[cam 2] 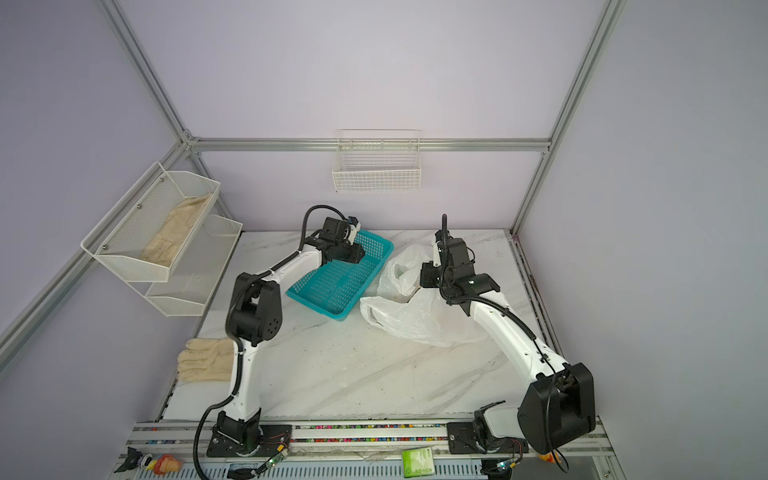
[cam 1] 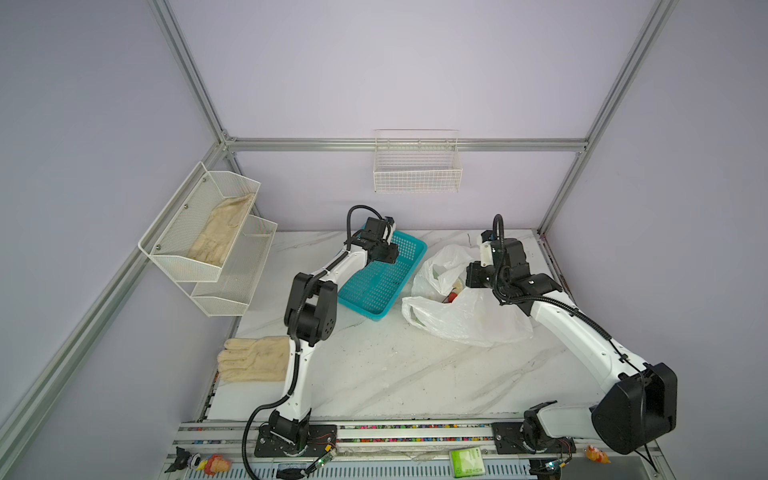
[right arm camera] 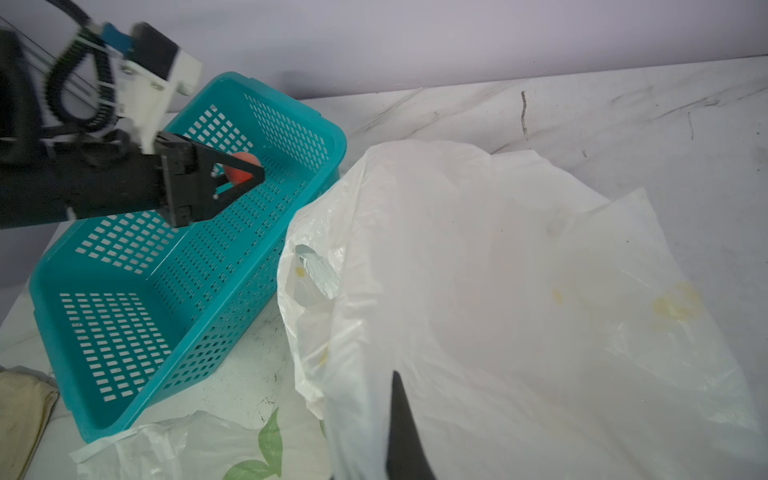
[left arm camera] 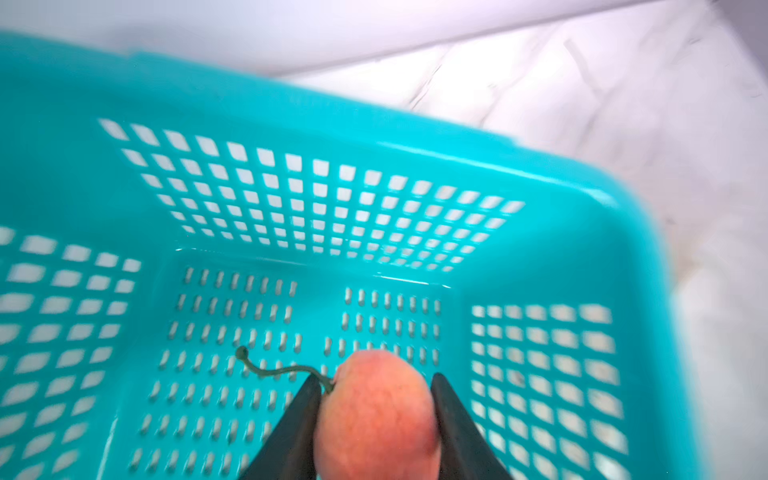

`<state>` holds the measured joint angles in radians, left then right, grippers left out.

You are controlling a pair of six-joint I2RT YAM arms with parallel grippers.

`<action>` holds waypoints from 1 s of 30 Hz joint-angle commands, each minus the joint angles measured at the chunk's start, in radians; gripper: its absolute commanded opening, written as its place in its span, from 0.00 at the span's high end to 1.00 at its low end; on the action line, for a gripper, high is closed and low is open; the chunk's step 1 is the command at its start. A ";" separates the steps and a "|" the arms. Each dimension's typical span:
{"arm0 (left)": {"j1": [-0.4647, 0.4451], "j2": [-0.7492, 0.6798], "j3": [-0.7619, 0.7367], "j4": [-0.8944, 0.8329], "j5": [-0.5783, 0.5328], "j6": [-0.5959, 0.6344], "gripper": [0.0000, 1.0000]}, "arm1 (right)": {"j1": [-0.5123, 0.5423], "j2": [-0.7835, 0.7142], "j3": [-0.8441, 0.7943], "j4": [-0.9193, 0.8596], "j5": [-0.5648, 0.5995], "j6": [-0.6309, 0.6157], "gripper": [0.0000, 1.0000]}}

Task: Place the fake fruits into the plastic bag and tie a complex knot
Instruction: 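Lower the left gripper and grasp the last pink peach in the basket, then carry the pink peach with the left gripper into the bag and release it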

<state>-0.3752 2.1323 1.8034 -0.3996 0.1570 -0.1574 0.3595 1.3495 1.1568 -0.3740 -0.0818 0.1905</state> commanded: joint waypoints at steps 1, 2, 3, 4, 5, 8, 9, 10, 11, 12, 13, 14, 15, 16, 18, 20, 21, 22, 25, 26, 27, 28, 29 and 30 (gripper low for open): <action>-0.030 -0.251 -0.275 0.224 0.109 -0.030 0.60 | -0.003 -0.016 0.014 0.006 -0.044 -0.008 1.00; -0.038 -0.297 -0.338 0.270 0.128 -0.034 0.60 | -0.003 -0.014 0.017 0.007 -0.050 -0.006 1.00; -0.048 -0.341 -0.413 0.312 0.157 -0.035 0.60 | -0.004 -0.013 0.020 0.007 -0.053 -0.003 1.00; -0.060 -0.378 -0.465 0.340 0.179 -0.033 0.61 | -0.002 -0.011 0.025 0.006 -0.058 -0.002 1.00; -0.071 -0.404 -0.500 0.348 0.194 -0.029 0.60 | -0.003 -0.007 0.031 0.002 -0.065 0.000 1.00; -0.125 -0.451 -0.585 0.367 0.242 0.015 0.61 | -0.003 -0.001 0.041 -0.005 -0.074 -0.003 1.00; -0.147 -0.454 -0.606 0.380 0.247 0.032 0.61 | -0.003 -0.003 0.040 -0.003 -0.073 -0.003 1.00; -0.166 -0.451 -0.617 0.388 0.249 0.048 0.61 | -0.002 -0.004 0.038 0.001 -0.077 -0.003 1.00; -0.178 -0.441 -0.619 0.390 0.255 0.056 0.61 | -0.003 -0.004 0.036 0.004 -0.083 -0.002 1.00; -0.191 -0.426 -0.614 0.390 0.263 0.062 0.60 | -0.003 -0.003 0.036 0.006 -0.089 0.000 1.00; -0.201 -0.408 -0.604 0.390 0.278 0.066 0.61 | -0.003 -0.003 0.038 0.007 -0.097 0.000 1.00; -0.210 -0.393 -0.589 0.385 0.295 0.069 0.60 | -0.003 -0.001 0.040 0.009 -0.104 0.000 1.00; -0.218 -0.377 -0.577 0.382 0.321 0.069 0.61 | -0.003 0.000 0.040 0.009 -0.108 0.003 1.00; -0.231 -0.361 -0.568 0.380 0.343 0.067 0.61 | -0.002 0.000 0.045 0.007 -0.108 0.004 1.00; -0.257 -0.334 -0.562 0.378 0.384 0.080 0.61 | -0.002 0.002 0.053 0.004 -0.111 0.010 1.00; -0.288 -0.304 -0.553 0.380 0.399 0.088 0.61 | -0.003 0.004 0.058 0.012 -0.116 0.017 1.00; -0.303 -0.287 -0.545 0.389 0.410 0.081 0.61 | -0.002 0.009 0.060 0.018 -0.131 0.022 1.00; -0.314 -0.271 -0.536 0.414 0.410 0.055 0.61 | -0.002 0.014 0.054 0.027 -0.153 0.025 1.00; -0.334 -0.236 -0.509 0.529 0.408 -0.037 0.61 | -0.003 0.018 0.035 0.048 -0.196 0.044 1.00; -0.339 -0.230 -0.509 0.580 0.397 -0.074 0.61 | -0.003 0.014 0.028 0.054 -0.203 0.050 1.00; -0.345 -0.223 -0.515 0.648 0.370 -0.116 0.62 | -0.003 0.006 0.024 0.058 -0.196 0.054 1.00; -0.351 -0.215 -0.526 0.719 0.328 -0.154 0.62 | -0.003 -0.001 0.020 0.061 -0.193 0.060 1.00; -0.354 -0.205 -0.533 0.779 0.304 -0.181 0.62 | -0.003 -0.005 0.017 0.067 -0.194 0.067 1.00; -0.355 -0.191 -0.534 0.830 0.279 -0.221 0.62 | -0.003 -0.009 0.010 0.074 -0.197 0.076 1.00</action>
<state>-0.7326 1.9388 1.2255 0.1749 0.4973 -0.2520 0.3595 1.3598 1.1824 -0.3431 -0.2550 0.2371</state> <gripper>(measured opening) 0.387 0.041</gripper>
